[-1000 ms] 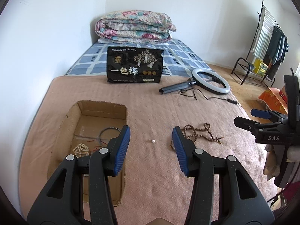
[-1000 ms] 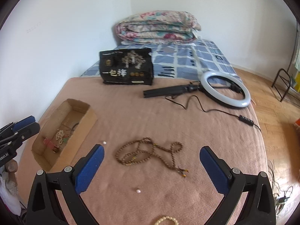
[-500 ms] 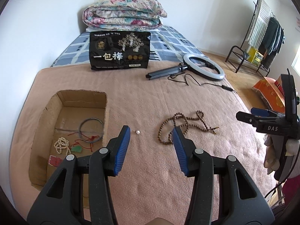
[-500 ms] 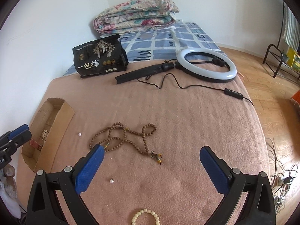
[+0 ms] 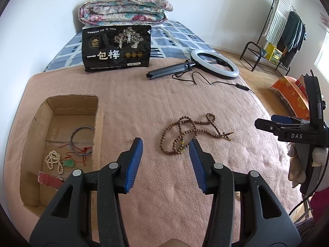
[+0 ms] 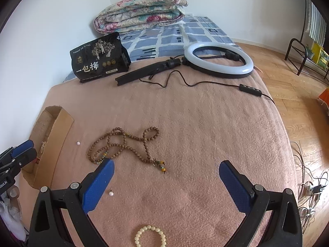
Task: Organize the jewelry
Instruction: 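Withdraw both open tools from the box toward the wooden bead mala, then close the left tool on the white pearl bead while the right tool grasps the wooden mala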
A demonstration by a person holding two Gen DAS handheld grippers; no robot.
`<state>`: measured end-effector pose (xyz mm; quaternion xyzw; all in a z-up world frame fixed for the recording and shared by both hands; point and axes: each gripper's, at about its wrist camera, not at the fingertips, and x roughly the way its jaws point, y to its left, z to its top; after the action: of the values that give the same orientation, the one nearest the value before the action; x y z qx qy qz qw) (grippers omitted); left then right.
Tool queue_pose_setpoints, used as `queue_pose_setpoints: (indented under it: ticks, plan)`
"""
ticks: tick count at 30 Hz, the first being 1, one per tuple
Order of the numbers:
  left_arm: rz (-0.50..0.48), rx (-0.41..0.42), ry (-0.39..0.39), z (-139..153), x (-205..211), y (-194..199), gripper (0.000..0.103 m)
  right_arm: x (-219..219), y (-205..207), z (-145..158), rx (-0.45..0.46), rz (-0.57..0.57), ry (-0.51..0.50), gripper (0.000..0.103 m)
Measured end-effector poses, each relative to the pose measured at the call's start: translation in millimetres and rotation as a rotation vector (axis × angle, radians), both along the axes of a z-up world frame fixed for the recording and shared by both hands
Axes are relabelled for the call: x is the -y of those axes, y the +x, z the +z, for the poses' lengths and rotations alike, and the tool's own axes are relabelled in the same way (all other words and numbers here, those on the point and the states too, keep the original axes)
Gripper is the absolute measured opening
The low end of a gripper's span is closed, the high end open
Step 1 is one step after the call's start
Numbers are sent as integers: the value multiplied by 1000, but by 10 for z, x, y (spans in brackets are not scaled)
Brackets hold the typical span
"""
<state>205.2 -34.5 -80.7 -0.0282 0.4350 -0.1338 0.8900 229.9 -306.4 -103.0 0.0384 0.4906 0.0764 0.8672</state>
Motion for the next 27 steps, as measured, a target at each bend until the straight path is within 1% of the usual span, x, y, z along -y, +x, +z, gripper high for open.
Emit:
queue_pose_setpoints:
  ticks: [3,4,5,6,16,19,27]
  plan:
    - [-9,-7,0,-18,33,8,49,15,-12,-33,-7,3,-7,103]
    - [-13,-10,-1,-29,45,13,52,20,-18,-43,-9,4,-9,103]
    - [-18,-13,-5,-41,57,20,57,23,-21,-57,-13,5,-11,103]
    - [-20,-15,-6,-50,70,29,58,28,-24,-73,-18,6,-13,103]
    - [-59,-47,-10,-176,210,99,58,105,-43,-105,-27,-2,-13,103]
    - [-72,-51,1,-208,251,110,58,112,-44,-124,-32,-1,-12,103]
    - [-30,-69,-1,-283,154,200,58,11,-45,-174,-45,29,-3,103]
